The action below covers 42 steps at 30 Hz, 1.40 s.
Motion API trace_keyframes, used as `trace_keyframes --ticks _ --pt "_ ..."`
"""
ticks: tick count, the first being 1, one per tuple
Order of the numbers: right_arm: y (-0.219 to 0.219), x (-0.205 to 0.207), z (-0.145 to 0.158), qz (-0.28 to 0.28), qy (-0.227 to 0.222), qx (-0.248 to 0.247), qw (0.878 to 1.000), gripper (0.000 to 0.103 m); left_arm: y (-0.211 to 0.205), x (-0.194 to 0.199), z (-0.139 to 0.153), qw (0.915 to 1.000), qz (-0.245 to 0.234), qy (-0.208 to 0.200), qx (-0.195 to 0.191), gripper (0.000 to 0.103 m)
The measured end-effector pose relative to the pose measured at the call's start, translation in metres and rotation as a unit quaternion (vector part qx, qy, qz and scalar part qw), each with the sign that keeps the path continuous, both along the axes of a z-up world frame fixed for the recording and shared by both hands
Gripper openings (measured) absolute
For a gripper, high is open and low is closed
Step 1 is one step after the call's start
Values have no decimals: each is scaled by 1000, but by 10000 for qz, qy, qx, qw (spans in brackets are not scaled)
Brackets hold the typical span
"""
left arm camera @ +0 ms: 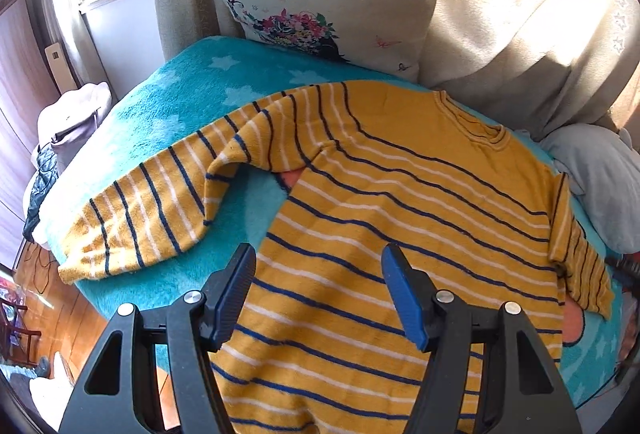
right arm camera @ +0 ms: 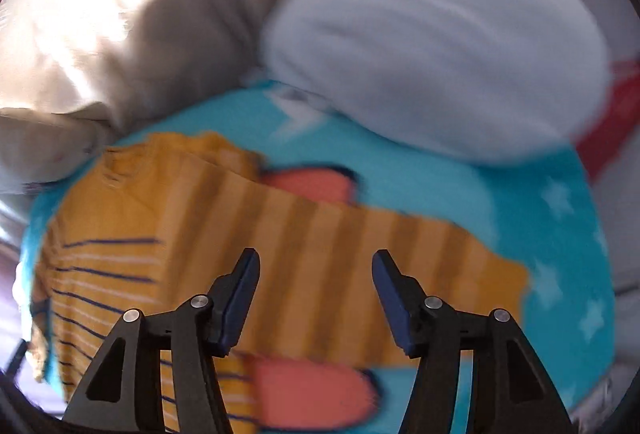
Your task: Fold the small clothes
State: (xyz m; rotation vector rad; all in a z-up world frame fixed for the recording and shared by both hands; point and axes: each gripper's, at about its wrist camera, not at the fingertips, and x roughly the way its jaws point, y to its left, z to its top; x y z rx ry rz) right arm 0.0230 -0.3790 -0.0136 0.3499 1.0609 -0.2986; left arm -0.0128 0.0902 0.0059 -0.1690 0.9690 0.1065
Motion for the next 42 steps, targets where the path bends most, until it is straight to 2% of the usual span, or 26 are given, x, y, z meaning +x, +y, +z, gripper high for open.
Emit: trace_keyframes --ticks 2,3,6,9,11,14,18,21,23,24,26,28,33,37,42 --pt "-27 -30 -17 -412 239 -357 9982 64 -4 -8 2 10000 36 -3 -21 65" --pt "-38 -38 -23 -562 326 -362 9972 64 -6 -13 3 10000 67 -1 -2 65" --pt "-66 -64 -40 -1148 378 -36 9927 64 -8 -30 8 9997 221 -23 81 65" --pt "-73 -82 -52 -1407 283 354 9890 69 -4 -48 12 9989 448 -43 130 65" --pt "-68 -88 -54 -1394 84 447 9892 81 -3 -56 13 9983 546 -37 194 65" --pt "-51 -70 -57 -1416 -82 587 9881 85 -3 -66 12 9975 647 -13 278 65" --pt "-50 -39 -63 -1475 -229 435 9878 85 -12 -71 10 9972 644 37 391 65" --pt "-48 -27 -62 -1417 -173 279 9894 68 -19 -73 11 9971 599 8 477 65" --pt "-46 -24 -61 -1322 -172 233 9908 42 -23 -74 11 9970 556 -1 534 65" --pt "-46 -23 -61 -1260 -146 214 9917 37 -24 -74 11 9970 536 -7 565 65" --pt "-47 -24 -61 -1210 -161 252 9922 15 -27 -73 10 9971 496 3 572 65" --pt "-49 -27 -60 -1128 -205 415 9925 13 -28 -71 9 9974 484 33 530 65" --pt "-49 -36 -47 -979 -365 359 9939 11 -32 -65 8 9981 432 23 430 65" --pt "-55 -45 -36 -920 -459 63 9947 10 -42 -59 7 9987 287 42 429 65" --pt "-89 -62 -12 -1407 -561 -531 9870 9 -55 -56 7 9990 128 21 436 65"
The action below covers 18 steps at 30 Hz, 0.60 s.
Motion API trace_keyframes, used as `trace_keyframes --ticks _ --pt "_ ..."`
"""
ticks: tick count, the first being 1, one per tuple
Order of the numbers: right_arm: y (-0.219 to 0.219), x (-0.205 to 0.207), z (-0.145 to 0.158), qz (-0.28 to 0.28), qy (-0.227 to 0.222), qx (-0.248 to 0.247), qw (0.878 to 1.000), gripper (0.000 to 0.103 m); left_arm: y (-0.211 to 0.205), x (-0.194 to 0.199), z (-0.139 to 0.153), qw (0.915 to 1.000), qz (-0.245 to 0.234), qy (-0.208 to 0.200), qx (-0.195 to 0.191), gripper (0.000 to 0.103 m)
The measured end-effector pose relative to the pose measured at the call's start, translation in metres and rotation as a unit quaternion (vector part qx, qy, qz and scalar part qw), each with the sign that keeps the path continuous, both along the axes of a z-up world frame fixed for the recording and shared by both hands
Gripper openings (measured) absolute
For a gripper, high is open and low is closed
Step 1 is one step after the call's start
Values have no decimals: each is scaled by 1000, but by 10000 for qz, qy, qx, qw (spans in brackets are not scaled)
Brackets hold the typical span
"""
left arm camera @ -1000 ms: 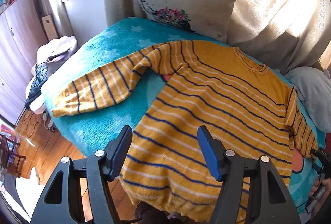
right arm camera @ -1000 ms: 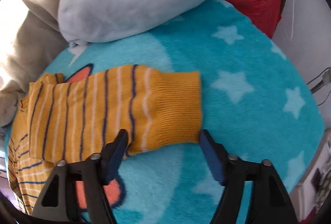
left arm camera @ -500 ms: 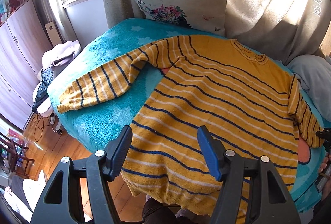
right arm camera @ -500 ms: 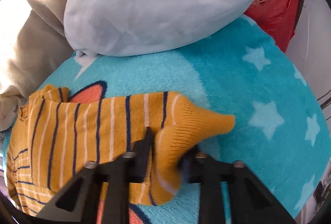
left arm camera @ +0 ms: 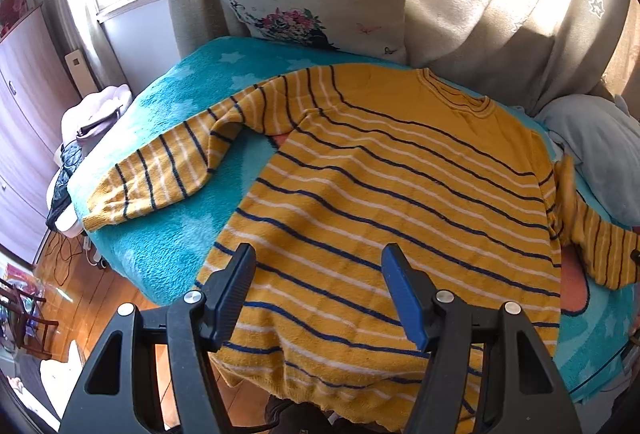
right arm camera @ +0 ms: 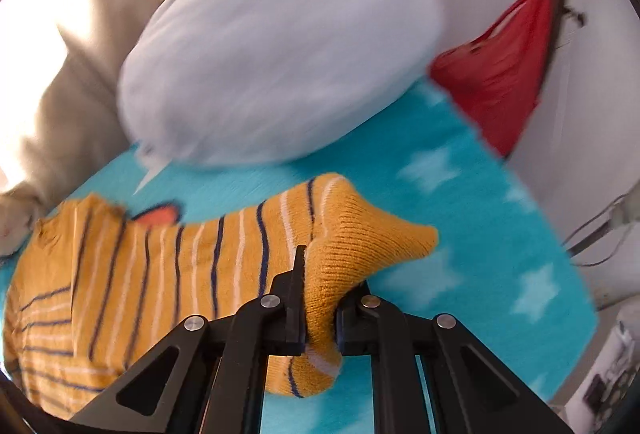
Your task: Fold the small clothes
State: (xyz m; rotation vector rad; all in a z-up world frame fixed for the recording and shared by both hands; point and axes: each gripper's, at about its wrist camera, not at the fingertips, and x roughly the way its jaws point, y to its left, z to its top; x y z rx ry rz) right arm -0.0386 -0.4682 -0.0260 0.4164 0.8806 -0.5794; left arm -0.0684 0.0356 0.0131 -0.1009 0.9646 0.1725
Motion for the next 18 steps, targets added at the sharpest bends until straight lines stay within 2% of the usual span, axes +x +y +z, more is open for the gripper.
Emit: trace_keyframes --ticks 6,9,12,15,18 --pt "-66 -14 22 -750 104 -606 9953 9 0 0 -10 9999 48 122 -52 65" --pt "-84 -18 34 -884 61 -717 9935 9 0 0 -18 9996 88 228 -115 65" --pt "-80 -14 45 -734 5 -869 9935 9 -1 1 -20 9995 90 245 -154 65" --pt "-57 -9 55 -305 -142 -938 9950 9 -3 0 -18 9996 73 208 -150 65" --pt "-24 1 59 229 -328 -790 9961 9 -3 -3 -17 9997 83 167 -132 65"
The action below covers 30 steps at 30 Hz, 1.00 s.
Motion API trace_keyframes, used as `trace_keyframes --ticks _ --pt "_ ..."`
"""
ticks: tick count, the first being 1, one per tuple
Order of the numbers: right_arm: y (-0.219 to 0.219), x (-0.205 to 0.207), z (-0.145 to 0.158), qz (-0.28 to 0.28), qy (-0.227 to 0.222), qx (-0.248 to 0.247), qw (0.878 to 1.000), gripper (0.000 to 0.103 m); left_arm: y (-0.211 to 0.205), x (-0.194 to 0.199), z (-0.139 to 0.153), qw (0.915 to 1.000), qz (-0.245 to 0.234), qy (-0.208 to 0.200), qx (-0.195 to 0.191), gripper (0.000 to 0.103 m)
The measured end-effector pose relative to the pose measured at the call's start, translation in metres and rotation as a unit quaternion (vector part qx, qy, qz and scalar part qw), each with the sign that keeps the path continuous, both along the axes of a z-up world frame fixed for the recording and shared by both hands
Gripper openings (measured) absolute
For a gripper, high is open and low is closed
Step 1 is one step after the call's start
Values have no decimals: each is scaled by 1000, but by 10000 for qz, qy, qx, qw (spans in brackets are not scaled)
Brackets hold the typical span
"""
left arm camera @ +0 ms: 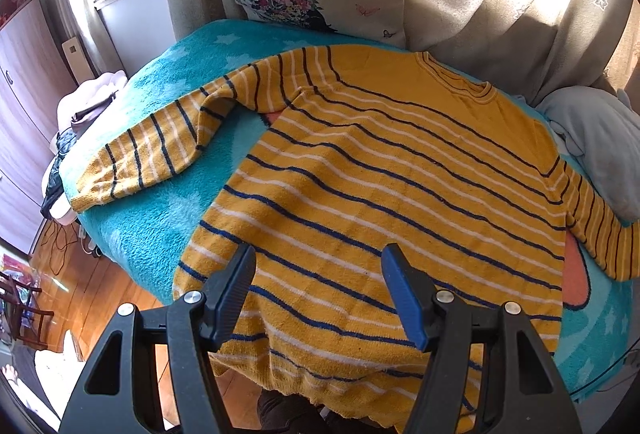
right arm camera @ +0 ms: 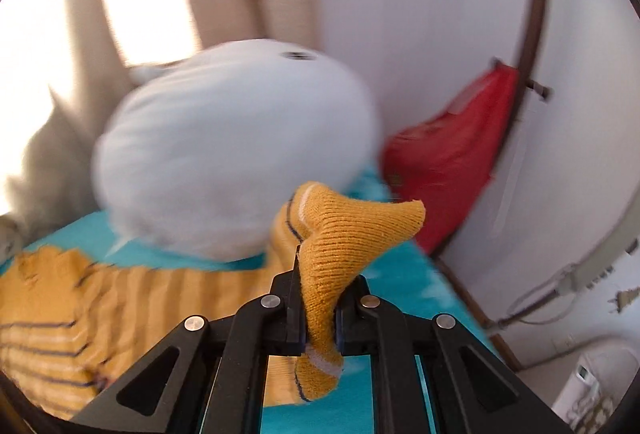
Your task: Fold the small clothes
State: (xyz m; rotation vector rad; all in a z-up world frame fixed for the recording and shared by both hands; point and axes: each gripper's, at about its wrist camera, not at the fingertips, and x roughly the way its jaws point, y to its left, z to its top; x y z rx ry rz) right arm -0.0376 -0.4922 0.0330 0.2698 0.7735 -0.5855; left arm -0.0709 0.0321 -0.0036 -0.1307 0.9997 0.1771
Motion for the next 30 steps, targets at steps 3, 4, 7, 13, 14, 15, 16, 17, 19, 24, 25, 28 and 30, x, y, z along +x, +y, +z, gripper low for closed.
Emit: trace_keyframes --ticks 3,4,7,13,14,15,16,17,19,24,25,28,30 --pt "41 13 5 720 -122 167 9972 9 6 -4 2 9999 106 -25 11 65" --pt "53 18 5 947 -146 235 9951 9 9 -6 3 9999 144 -42 30 65" --pt "105 36 1 1757 -152 574 9826 9 23 -14 4 9994 320 -59 110 65" --pt "223 65 -18 3126 69 856 9460 9 77 -30 14 9959 895 -112 55 65" --pt "245 69 -23 3344 135 962 9374 9 88 -34 18 9949 982 -188 162 65" --pt "263 73 -26 3531 180 1043 9296 9 97 -35 21 9939 1051 -227 226 65" --pt "278 73 -27 3643 201 1052 9251 9 105 -36 22 9930 1126 -241 254 65" --pt "298 78 -31 3795 242 1029 9191 9 118 -38 23 9918 1229 -241 243 65" --pt "329 89 -35 3996 304 993 9108 9 135 -40 23 9902 1361 -270 178 65" --pt "381 123 -39 4090 401 863 9076 9 169 -35 13 9890 1459 -201 129 65" --pt "389 132 -41 4055 439 857 9090 9 174 -32 11 9891 1459 -190 103 65" --pt "410 158 -49 3931 614 931 9127 9 186 -24 4 9902 1385 -155 -3 65" --pt "426 177 -57 3887 764 978 9130 9 190 -18 -1 9916 1290 -113 -52 65"
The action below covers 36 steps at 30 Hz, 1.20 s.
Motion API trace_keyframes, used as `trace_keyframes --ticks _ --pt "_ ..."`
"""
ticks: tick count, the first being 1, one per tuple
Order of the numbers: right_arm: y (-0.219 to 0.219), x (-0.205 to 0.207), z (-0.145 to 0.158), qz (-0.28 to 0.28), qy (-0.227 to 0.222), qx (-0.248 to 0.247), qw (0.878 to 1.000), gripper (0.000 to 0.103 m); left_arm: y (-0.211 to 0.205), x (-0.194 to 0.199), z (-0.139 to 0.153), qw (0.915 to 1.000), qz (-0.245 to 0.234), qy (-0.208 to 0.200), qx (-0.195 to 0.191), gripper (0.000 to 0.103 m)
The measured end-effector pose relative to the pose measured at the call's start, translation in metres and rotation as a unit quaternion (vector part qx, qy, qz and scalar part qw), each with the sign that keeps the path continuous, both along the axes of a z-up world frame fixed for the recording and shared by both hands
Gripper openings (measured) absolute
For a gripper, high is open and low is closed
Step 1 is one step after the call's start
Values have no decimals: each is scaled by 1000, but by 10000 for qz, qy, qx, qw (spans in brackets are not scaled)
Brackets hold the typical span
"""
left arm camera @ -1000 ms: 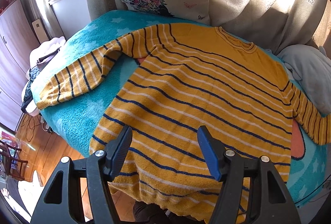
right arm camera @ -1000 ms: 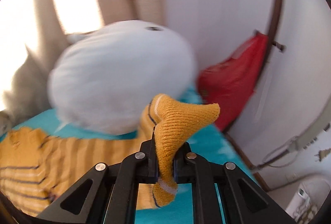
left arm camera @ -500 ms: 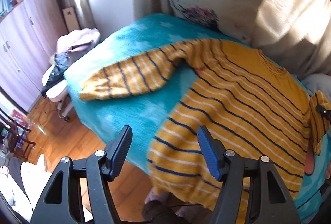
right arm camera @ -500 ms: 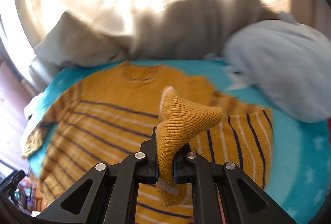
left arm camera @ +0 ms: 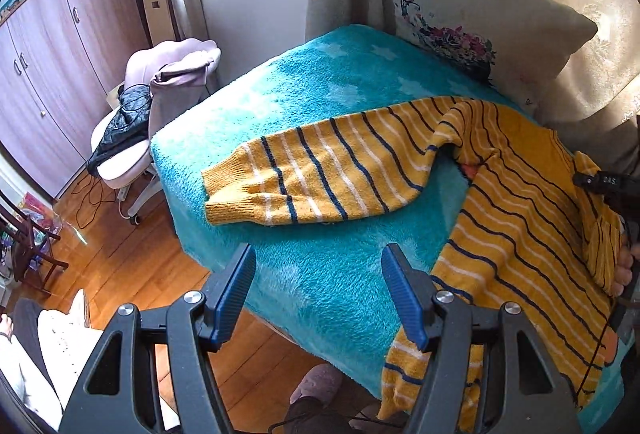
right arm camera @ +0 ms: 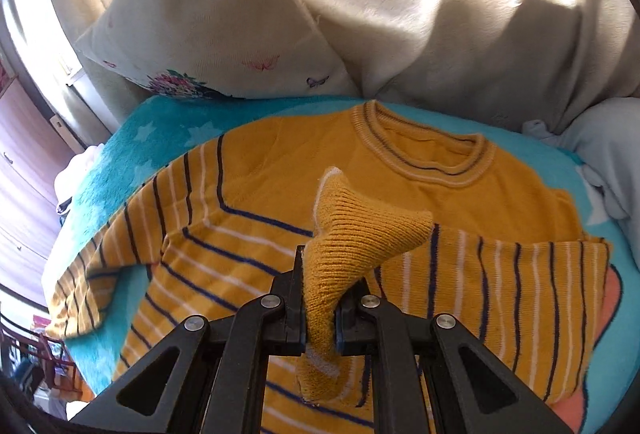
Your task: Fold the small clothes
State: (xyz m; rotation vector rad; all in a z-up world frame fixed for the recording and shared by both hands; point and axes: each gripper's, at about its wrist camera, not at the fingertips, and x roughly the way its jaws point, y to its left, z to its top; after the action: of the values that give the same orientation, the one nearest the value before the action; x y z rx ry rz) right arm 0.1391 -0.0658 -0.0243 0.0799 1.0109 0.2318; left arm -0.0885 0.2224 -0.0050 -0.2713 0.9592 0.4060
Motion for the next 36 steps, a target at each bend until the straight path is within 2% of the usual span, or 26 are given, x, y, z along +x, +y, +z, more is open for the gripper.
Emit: trace_keyframes --ticks 4,6,7,8,11,13,14,16,17,19,21,25,27,29,33,36 --pt "41 27 -24 17 253 -135 9996 16 7 12 -9 9997 -225 58 -94 65" --pt "60 35 -33 77 366 -108 9992 33 9 18 -12 9993 -354 77 -118 65" --pt "70 36 -35 186 445 82 9988 43 10 21 -14 9990 -419 84 -145 65" --pt "77 36 -34 290 488 223 9981 48 11 24 -15 9987 -467 92 -160 65" --pt "93 26 -12 818 510 908 9912 48 14 34 -14 9983 -547 84 -167 65" --pt "84 15 11 882 229 1171 9889 48 16 40 -10 9982 -577 6 -176 65" --pt "73 10 22 792 18 1098 9908 48 16 43 -8 9981 -596 -40 -156 65" --pt "49 5 27 471 -183 606 9969 48 17 47 -5 9977 -650 -114 -133 65" --pt "32 7 22 221 -178 225 9993 41 17 49 -4 9976 -672 -135 -133 65" --pt "12 14 5 -46 108 119 9999 25 17 52 -5 9972 -712 -145 -166 65" --pt "-1 21 -15 -264 450 319 9981 24 16 54 -8 9971 -729 -122 -185 65" --pt "25 34 -45 -268 737 172 9968 22 15 54 -15 9968 -763 -42 -233 65" --pt "54 39 -58 -59 882 182 9959 22 16 54 -16 9969 -751 -13 -222 65" --pt "80 41 -62 342 995 392 9937 24 20 54 -17 9972 -708 -7 -253 65" --pt "105 26 -43 820 867 566 9912 24 39 51 -17 9985 -477 -24 -266 65" --pt "119 8 -19 1230 652 540 9888 27 70 41 -22 9997 -76 3 -228 65"
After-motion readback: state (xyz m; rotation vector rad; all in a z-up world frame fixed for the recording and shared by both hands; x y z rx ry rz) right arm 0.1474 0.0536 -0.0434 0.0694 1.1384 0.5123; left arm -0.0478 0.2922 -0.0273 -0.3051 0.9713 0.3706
